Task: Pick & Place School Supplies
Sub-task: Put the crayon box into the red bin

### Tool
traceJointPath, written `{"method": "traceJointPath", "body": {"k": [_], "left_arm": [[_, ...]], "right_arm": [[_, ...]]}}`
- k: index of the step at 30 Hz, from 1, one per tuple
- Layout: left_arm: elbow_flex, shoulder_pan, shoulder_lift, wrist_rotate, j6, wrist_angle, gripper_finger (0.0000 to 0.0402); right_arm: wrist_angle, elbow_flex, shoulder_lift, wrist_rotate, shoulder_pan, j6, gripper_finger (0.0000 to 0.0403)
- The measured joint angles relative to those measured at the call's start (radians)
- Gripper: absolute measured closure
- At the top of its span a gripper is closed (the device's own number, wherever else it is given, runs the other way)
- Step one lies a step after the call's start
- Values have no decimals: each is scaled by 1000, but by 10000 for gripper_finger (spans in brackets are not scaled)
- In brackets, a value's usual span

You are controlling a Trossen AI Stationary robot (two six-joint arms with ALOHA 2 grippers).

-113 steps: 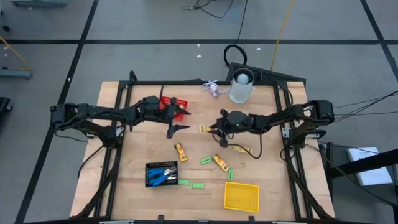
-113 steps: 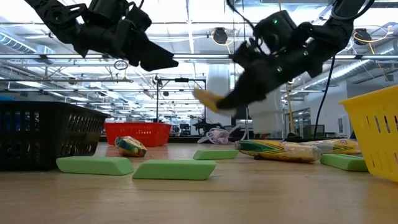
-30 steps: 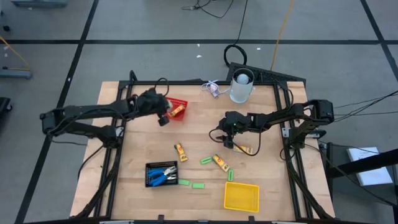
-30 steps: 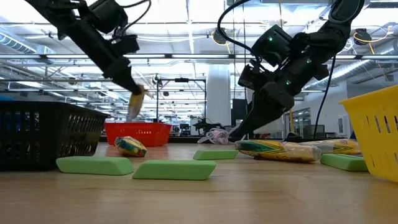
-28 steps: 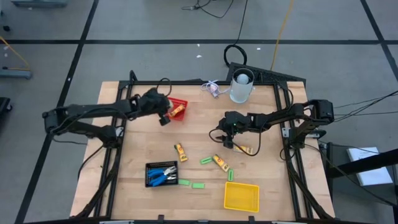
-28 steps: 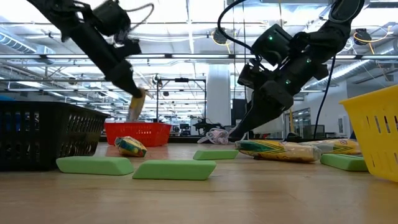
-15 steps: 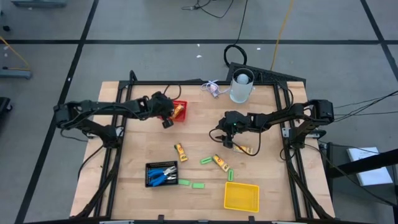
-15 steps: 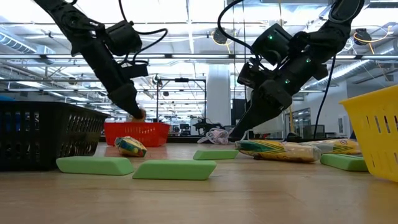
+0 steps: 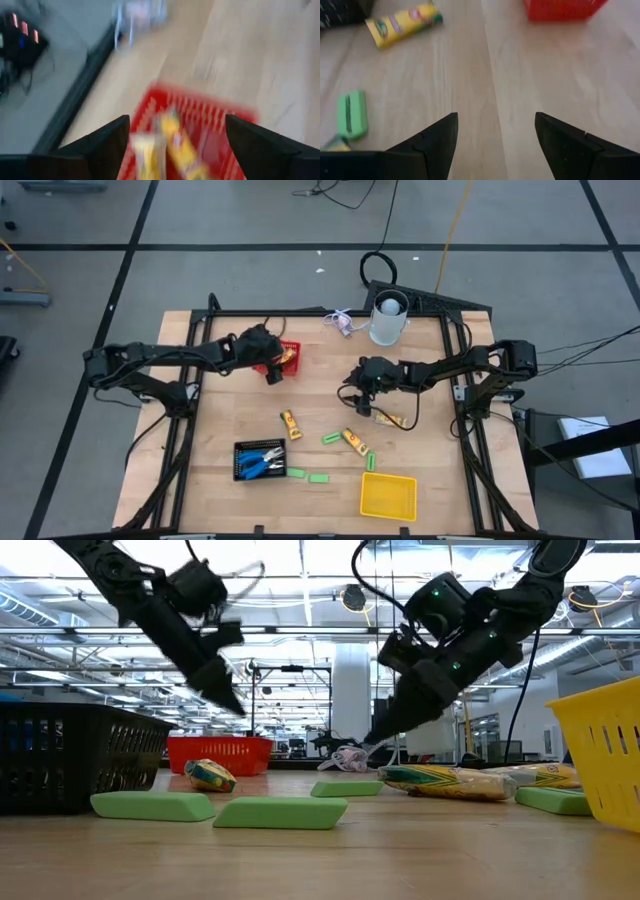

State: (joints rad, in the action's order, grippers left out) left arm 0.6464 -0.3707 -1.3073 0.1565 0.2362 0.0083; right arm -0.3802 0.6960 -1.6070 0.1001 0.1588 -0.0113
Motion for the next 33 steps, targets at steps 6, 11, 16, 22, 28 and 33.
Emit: {"method": "traceJointPath", "body": {"k": [6, 11, 16, 22, 28, 33], "left_arm": [[2, 70, 35, -164, 20, 225, 104], [0, 129, 33, -201, 25, 293, 120], [0, 166, 33, -204, 20, 302, 114], [0, 200, 32, -210, 13, 312, 113], [0, 225, 32, -210, 5, 327, 121], [0, 231, 31, -209, 5, 334, 117]], "right_arm": [[348, 100, 15, -55, -13, -1, 149], [665, 206, 66, -151, -66, -27, 149], [878, 284, 155, -111, -113, 62, 149], [1069, 277, 211, -46, -180, 219, 149], [1098, 221, 211, -18, -248, 336, 149], [1097, 175, 211, -24, -282, 391, 149]]}}
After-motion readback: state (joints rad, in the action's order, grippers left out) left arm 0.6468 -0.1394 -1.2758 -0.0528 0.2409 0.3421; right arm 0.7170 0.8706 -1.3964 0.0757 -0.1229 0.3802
